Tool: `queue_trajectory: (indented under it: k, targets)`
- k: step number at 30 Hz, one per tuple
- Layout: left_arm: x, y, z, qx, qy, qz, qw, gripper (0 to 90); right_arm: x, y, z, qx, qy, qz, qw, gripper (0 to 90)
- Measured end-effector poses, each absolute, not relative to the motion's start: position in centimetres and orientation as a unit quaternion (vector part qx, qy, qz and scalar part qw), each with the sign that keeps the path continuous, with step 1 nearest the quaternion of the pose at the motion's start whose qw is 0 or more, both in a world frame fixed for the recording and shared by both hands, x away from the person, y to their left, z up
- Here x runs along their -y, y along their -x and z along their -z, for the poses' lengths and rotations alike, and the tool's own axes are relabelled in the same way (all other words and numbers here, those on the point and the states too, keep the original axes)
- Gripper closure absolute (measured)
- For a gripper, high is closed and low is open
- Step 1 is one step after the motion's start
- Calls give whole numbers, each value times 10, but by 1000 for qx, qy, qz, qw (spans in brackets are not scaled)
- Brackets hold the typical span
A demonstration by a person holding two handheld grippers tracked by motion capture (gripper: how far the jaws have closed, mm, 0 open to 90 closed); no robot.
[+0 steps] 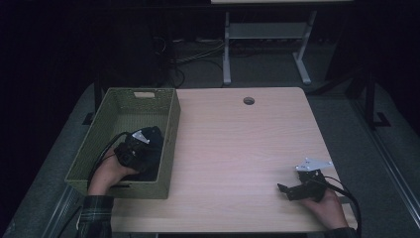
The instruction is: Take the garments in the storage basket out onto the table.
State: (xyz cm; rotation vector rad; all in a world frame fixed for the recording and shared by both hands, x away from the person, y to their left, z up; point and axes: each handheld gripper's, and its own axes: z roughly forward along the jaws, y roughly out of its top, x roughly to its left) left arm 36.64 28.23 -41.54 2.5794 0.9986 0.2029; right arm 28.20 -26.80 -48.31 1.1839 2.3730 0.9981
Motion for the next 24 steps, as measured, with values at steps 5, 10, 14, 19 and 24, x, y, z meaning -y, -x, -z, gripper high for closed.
queue_trajectory:
  k: [5, 10, 14, 19, 24]
  targets:
    - [-284, -366, 413, -354, -914, -63, 189, 523, 268, -282, 483, -827, -413, -348, 153, 13]
    - [-284, -366, 412, -363, -910, -33, 199, 691, 268, -282, 483, -827, -413, -348, 153, 13]
    - [-285, -366, 409, -366, -908, -33, 202, 721, 268, -282, 483, -828, -413, -348, 153, 13]
    - [-288, -366, 404, -370, -904, -38, 213, 730, 268, -282, 483, -828, -413, -348, 154, 13]
    - [-292, -368, 395, -380, -897, -45, 222, 731, 268, -282, 483, -827, -414, -348, 153, 13]
